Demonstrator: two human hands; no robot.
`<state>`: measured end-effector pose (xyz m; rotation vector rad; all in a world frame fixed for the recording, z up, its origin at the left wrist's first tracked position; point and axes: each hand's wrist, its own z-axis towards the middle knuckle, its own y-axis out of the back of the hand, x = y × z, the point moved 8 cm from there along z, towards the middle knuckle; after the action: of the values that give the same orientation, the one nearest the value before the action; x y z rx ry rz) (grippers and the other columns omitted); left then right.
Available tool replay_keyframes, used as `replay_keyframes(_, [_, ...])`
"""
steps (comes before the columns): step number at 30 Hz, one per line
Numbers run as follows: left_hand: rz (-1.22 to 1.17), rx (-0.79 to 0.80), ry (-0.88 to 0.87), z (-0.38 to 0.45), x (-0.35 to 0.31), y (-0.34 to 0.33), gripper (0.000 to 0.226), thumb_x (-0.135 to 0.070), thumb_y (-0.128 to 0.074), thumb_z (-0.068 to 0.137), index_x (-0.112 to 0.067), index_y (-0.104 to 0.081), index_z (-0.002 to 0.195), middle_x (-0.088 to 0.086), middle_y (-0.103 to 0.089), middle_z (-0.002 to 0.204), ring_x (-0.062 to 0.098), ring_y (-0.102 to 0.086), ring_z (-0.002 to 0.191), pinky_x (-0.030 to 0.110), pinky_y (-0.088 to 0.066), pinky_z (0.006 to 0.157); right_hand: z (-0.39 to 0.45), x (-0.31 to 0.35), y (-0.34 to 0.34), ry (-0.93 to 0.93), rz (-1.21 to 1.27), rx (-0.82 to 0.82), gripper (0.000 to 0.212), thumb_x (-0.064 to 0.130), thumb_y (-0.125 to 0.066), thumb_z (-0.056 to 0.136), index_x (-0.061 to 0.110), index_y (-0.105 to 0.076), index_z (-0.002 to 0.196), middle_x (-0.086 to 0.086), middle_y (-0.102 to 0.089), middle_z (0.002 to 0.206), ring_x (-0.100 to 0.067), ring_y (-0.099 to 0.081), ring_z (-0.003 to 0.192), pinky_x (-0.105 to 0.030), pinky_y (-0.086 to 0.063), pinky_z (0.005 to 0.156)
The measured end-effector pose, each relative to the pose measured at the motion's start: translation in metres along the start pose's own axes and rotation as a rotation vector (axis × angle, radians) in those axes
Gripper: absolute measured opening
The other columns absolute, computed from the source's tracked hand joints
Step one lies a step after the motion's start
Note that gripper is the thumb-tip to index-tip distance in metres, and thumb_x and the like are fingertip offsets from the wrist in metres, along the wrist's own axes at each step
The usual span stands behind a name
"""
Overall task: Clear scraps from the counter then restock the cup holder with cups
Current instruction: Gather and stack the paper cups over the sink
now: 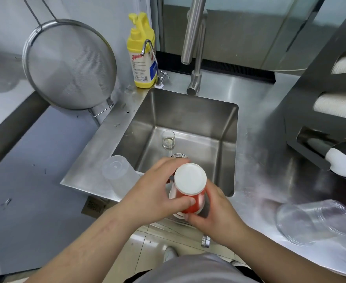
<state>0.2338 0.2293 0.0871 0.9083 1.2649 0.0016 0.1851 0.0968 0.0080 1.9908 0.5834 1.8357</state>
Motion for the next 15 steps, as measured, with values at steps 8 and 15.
replay_keyframes(8, [0.044,0.012,0.031,0.000,0.016,-0.017,0.077,-0.034,-0.084,0.067,-0.033,-0.048,0.135,-0.020,-0.048,0.129,-0.008,-0.043,0.121,0.009,-0.036,0.097,0.001,-0.012,-0.002,-0.036,-0.035,-0.024,0.076,0.039,-0.073,0.062,0.038,-0.042,0.131,0.017,-0.053,0.121,-0.001,-0.050,0.115,-0.026,-0.045,0.096])
replay_keyframes(15, [0.030,0.041,0.081,-0.004,0.035,-0.033,0.069,-0.035,-0.081,0.070,-0.037,-0.048,0.131,-0.021,-0.051,0.126,-0.005,-0.048,0.116,0.015,-0.042,0.093,0.000,-0.043,-0.012,-0.092,-0.107,0.085,0.078,0.043,-0.076,0.063,0.034,-0.042,0.132,0.015,-0.056,0.123,-0.003,-0.054,0.111,-0.025,-0.047,0.093])
